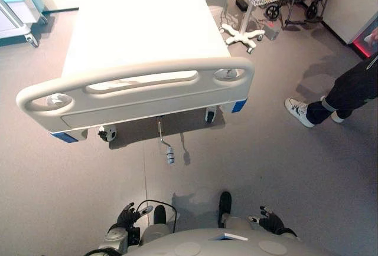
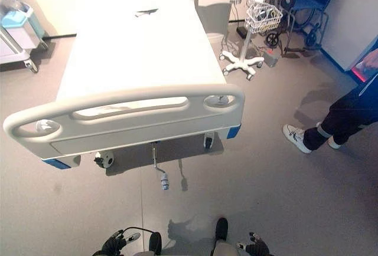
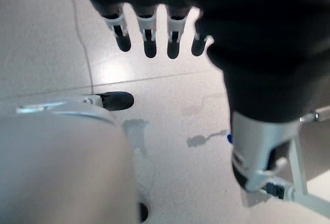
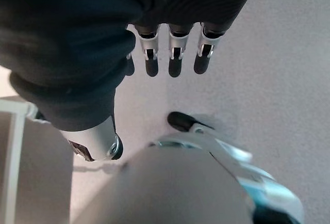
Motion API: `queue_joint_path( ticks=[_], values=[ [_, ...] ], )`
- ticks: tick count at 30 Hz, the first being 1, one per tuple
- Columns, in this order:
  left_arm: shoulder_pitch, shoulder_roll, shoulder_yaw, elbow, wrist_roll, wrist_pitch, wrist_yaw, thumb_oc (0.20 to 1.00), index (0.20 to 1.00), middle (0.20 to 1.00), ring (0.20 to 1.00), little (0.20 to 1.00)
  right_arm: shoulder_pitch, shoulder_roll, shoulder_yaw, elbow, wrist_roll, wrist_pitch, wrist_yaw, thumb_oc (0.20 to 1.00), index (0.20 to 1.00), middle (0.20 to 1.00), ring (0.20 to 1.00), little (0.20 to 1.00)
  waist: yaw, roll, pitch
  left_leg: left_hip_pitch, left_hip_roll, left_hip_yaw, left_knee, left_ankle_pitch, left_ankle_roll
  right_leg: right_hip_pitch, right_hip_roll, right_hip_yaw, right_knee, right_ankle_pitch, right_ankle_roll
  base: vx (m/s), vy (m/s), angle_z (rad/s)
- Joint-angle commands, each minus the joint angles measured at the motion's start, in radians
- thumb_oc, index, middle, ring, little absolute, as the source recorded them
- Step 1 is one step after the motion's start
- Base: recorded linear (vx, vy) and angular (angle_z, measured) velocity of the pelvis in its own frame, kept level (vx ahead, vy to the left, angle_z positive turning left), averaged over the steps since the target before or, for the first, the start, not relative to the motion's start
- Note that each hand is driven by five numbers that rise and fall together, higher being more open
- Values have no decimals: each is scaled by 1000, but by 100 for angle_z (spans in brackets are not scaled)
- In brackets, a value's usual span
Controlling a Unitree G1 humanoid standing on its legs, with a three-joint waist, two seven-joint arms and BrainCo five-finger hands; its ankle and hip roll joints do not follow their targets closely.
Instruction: Raise the hospital bed
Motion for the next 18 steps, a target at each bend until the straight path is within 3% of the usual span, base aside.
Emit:
queue_joint_path(
  ticks=[1, 10, 18],
  values=[
    [-25, -26, 27, 41, 60, 9, 8, 1000, 1000, 1000, 1000, 1000, -41, 14, 0, 1, -28, 13, 13, 1000, 1000, 1000, 1000, 1000, 15, -22, 33, -46, -105, 14, 4, 30, 94, 68, 26, -41, 19, -28, 41, 82, -8, 1],
    [-8, -41, 49, 97, 131, 36, 4, 1000, 1000, 1000, 1000, 1000, -46, 51, -15, 52, -79, 41, 25, 1000, 1000, 1000, 1000, 1000, 26, -10, -38, 25, -104, 9, 4, 16, 86, 148, 16, -58, 13, -39, 46, 33, -16, 2],
    [-1, -41, 57, 113, 152, 41, 4, 1000, 1000, 1000, 1000, 1000, -41, 56, -22, 62, -88, 47, 28, 1000, 1000, 1000, 1000, 1000, 28, -12, -48, 47, -104, 9, 4, 11, 87, 169, 16, -60, 14, -44, 46, 9, -7, 4]
  ],
)
